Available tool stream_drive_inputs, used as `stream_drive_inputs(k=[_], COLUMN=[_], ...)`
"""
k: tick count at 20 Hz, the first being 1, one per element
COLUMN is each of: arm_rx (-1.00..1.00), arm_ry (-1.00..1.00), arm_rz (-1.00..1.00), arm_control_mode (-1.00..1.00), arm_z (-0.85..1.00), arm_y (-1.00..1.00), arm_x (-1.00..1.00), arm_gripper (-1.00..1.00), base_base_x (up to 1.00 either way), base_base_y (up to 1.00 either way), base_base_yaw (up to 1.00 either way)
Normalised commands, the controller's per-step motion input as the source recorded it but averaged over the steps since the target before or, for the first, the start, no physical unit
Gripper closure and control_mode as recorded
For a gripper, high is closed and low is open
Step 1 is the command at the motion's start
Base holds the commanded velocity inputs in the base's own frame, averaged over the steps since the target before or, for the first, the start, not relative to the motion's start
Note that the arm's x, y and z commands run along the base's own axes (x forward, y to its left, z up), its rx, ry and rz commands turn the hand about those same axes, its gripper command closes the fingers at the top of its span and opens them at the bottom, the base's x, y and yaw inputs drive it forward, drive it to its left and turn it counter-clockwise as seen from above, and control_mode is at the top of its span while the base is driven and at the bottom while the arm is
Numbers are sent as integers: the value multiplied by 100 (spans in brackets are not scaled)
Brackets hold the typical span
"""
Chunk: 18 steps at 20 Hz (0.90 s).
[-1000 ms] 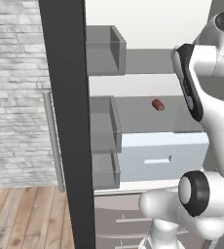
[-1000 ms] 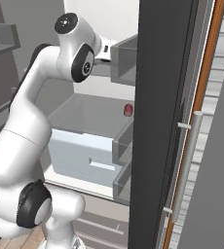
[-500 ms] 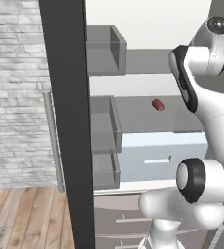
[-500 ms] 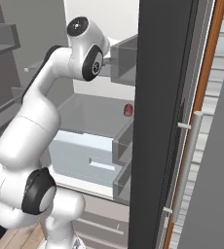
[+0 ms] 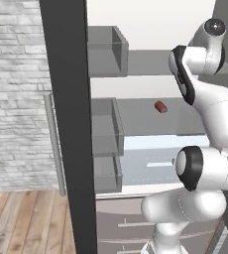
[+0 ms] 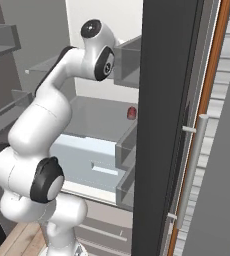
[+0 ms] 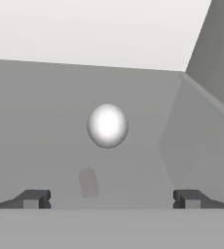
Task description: Pick the egg and butter from the fridge and place them by the bowl for mixing.
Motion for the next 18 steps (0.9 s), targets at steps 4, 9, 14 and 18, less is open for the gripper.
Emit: stream_drive_inputs(k=[4, 9, 14, 18], arm_rx=[2, 0, 0, 0], arm_ry=[1, 0, 1, 5], arm_rz=[4, 3, 0, 0], arm_control_mode=[-100, -100, -100, -100], arm_z=[0, -6, -8, -5], arm_y=[-2, -3, -5, -10], arm_x=[35, 34, 37, 40], arm_gripper=[-100, -100, -100, -100], base_base_x=[0, 0, 0, 0], base_base_y=[0, 0, 0, 0], base_base_yaw=[0, 0, 0, 0])
